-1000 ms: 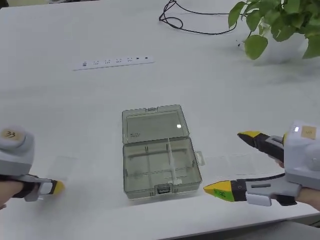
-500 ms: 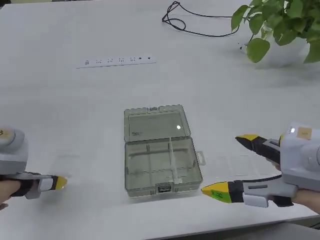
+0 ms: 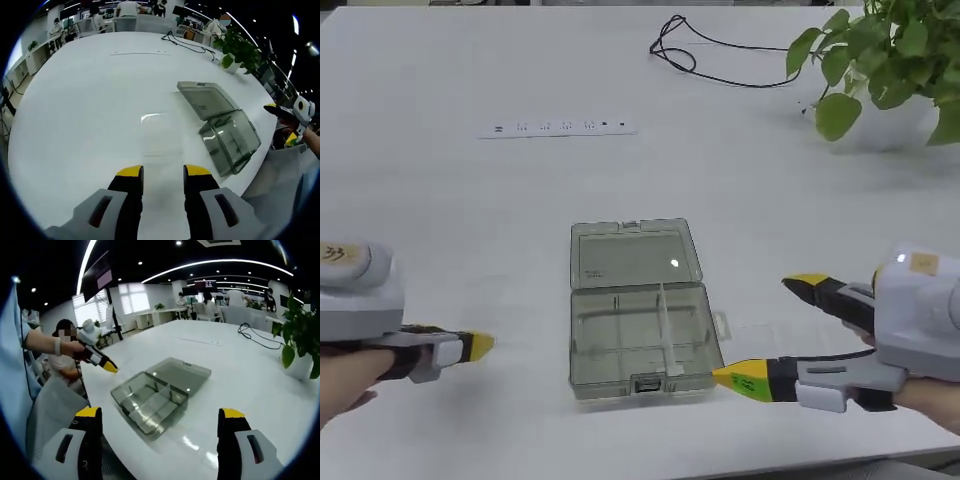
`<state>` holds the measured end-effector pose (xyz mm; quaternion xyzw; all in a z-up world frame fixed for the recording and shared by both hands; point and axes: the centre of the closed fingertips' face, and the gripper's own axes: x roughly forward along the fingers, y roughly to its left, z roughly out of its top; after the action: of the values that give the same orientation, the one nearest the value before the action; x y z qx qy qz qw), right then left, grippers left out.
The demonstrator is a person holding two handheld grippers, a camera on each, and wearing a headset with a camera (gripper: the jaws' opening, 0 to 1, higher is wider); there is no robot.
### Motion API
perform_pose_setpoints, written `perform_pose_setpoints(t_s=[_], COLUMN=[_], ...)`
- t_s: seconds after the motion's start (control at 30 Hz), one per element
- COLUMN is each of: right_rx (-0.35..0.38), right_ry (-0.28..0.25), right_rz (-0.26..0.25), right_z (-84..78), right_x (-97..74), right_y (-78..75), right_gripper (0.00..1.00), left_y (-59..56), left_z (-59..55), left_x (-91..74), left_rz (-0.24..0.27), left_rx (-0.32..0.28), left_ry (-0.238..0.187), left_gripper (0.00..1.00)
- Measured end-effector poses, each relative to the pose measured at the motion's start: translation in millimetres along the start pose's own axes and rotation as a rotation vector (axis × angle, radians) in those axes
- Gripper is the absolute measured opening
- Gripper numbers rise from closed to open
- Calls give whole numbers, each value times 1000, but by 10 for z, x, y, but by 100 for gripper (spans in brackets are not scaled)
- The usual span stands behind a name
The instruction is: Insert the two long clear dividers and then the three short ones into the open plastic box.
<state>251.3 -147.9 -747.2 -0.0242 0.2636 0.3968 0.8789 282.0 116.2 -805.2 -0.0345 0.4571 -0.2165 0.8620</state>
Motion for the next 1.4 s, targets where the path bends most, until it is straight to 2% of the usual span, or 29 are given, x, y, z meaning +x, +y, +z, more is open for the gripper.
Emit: perform_pose_setpoints(t_s=[0.2,0.23,0.3,0.43,0.7,0.93,1.07,1.2,1.4], right_rx=[41,85,120,209,271,367,408,418,491], right_ry=[1,-1,-37,-53,-84,-119,-120,-129,-100], right_rz=[12,19,15,26,32,50,92,96,117], right_z=[39,57,136,207,341,483,569,640,641], right_x=[48,55,67,93,194,378,486,586,676], right_y=[35,58,43,55,93,176,283,318,338], right_gripper=[96,96,96,96,97,96,85,82,65], left_y=[-248,-309,-411,-579,-851,-1048,-1137,-1199,-1269], left_z=[164,192,240,328,395,417,440,473,499], left_x=[7,5,3,0,41,63,56,43,35], left_rz=[-56,-71,-90,-117,-143,-174,-190,-199,-210], left_rx=[-2,-4,1,-3,30,14,10,1,-5], left_ry=[-46,-56,-72,-103,-133,-163,-176,-192,-204], left_gripper=[30,30,30,30,30,30,30,30,30])
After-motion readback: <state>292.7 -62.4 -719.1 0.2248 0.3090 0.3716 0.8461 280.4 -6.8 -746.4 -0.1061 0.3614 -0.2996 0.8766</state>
